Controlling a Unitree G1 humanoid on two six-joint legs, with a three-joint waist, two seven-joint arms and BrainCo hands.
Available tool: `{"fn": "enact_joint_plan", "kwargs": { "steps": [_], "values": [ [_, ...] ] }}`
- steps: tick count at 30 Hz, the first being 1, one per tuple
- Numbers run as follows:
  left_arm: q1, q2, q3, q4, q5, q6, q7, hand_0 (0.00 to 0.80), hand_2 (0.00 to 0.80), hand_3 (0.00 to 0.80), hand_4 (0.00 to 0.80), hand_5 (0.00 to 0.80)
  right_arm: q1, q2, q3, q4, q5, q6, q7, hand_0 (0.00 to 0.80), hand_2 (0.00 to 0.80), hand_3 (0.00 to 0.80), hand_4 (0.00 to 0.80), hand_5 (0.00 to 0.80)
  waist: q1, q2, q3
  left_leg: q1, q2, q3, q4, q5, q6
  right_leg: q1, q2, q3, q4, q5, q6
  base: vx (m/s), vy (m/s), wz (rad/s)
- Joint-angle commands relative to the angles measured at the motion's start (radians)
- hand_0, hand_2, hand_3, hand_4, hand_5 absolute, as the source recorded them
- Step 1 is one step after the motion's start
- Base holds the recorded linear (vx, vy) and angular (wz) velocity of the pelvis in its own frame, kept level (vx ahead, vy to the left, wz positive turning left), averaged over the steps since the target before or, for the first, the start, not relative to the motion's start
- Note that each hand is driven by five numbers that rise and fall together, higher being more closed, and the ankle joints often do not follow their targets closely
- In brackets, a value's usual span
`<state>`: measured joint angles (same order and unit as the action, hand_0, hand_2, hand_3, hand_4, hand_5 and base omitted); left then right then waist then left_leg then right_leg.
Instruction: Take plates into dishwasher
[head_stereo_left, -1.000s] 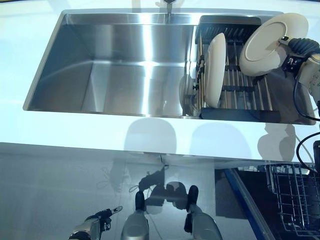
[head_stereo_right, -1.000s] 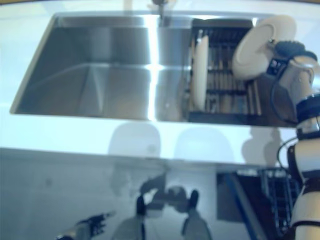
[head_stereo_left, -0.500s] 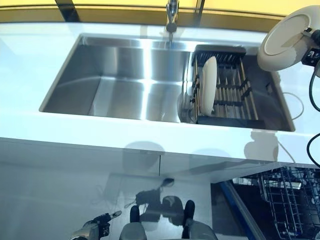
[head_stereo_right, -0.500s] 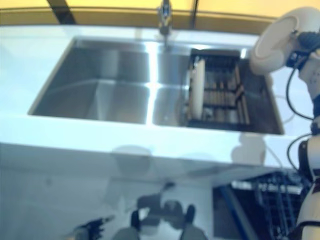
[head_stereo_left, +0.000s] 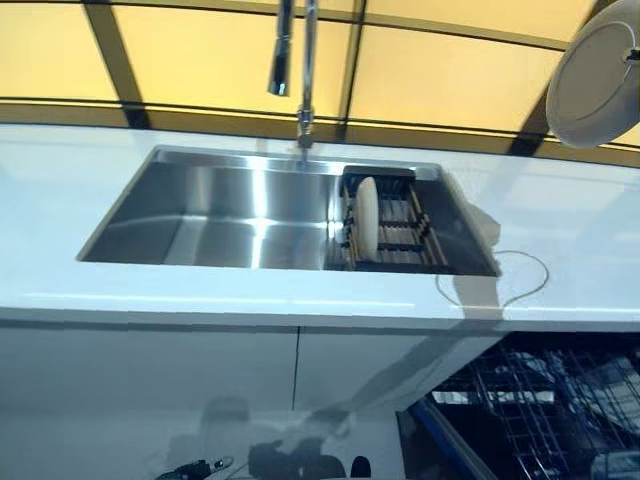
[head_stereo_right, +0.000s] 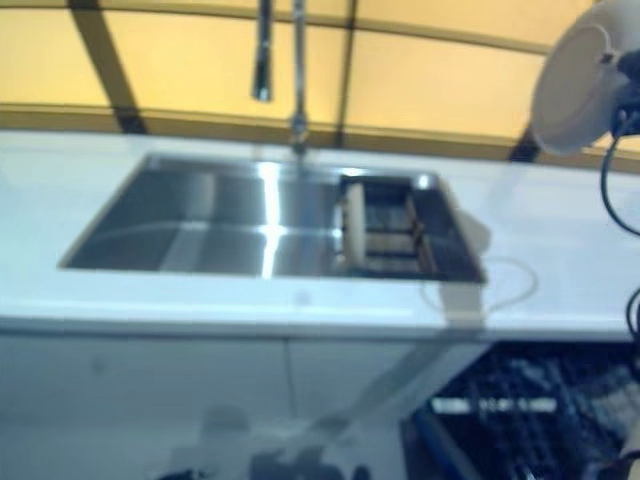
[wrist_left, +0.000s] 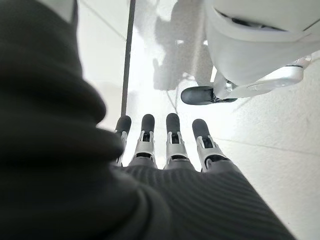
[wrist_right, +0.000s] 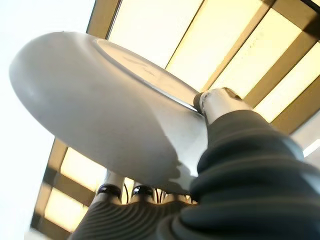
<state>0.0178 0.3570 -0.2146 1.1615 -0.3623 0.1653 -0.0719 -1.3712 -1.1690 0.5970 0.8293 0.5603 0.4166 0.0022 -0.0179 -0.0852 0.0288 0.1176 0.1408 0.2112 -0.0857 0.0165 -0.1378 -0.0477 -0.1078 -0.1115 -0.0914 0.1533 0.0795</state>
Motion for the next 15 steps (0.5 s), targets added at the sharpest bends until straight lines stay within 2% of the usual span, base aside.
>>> {"fn": "enact_joint_plan", "kwargs": {
  "steps": [1, 8, 9, 12, 15],
  "values": [
    [-0.031, 0.047, -0.032, 0.041, 0.061, -0.022, -0.029, 0.000, 0.000, 0.000, 0.000, 0.000, -0.078, -0.112, 0.052, -0.068, -0.089, -0.034, 0.068, 0.800, 0.800, 0.800, 0.800, 0.800, -0.039, -0.022, -0.004, 0.032, 0.020, 0.019, -0.002, 0.002, 0.020, 0.085, -0.023, 0.035, 0.004, -0.044, 0.077, -0.023, 0.003, -0.33],
    [-0.023, 0.036, -0.035, 0.029, 0.093, -0.048, -0.044, 0.000, 0.000, 0.000, 0.000, 0.000, 0.047, -0.208, -0.001, -0.134, -0.159, -0.078, 0.213, 0.800, 0.800, 0.800, 0.800, 0.800, -0.116, -0.021, -0.005, 0.069, 0.036, 0.080, -0.002, -0.012, 0.015, 0.057, -0.008, 0.093, 0.004, -0.029, 0.081, -0.037, 0.003, -0.33],
    [-0.022, 0.027, -0.032, 0.022, 0.099, -0.048, -0.045, 0.000, 0.000, 0.000, 0.000, 0.000, 0.109, -0.232, -0.042, -0.151, -0.174, -0.095, 0.244, 0.800, 0.800, 0.800, 0.800, 0.800, -0.140, -0.016, -0.004, 0.082, 0.038, 0.098, -0.002, -0.019, 0.015, 0.049, -0.005, 0.109, 0.004, -0.026, 0.081, -0.002, 0.016, -0.27],
    [-0.018, 0.024, -0.031, 0.014, 0.108, -0.048, -0.052, 0.000, 0.000, 0.000, 0.000, 0.000, 0.220, -0.264, -0.123, -0.170, -0.190, -0.126, 0.285, 0.800, 0.800, 0.800, 0.800, 0.800, -0.175, -0.011, -0.003, 0.097, 0.040, 0.125, -0.002, -0.029, 0.014, 0.033, -0.001, 0.137, 0.004, -0.016, 0.085, 0.004, 0.006, -0.29],
    [-0.014, 0.021, -0.024, 0.011, 0.130, -0.050, -0.056, 0.000, 0.000, 0.000, 0.000, 0.000, 0.400, -0.291, -0.259, -0.197, -0.228, -0.172, 0.333, 0.800, 0.800, 0.800, 0.800, 0.800, -0.217, -0.003, 0.001, 0.114, 0.042, 0.154, -0.002, -0.040, 0.013, 0.010, -0.001, 0.166, 0.004, -0.003, 0.090, 0.000, -0.020, -0.29]
  ]
}}
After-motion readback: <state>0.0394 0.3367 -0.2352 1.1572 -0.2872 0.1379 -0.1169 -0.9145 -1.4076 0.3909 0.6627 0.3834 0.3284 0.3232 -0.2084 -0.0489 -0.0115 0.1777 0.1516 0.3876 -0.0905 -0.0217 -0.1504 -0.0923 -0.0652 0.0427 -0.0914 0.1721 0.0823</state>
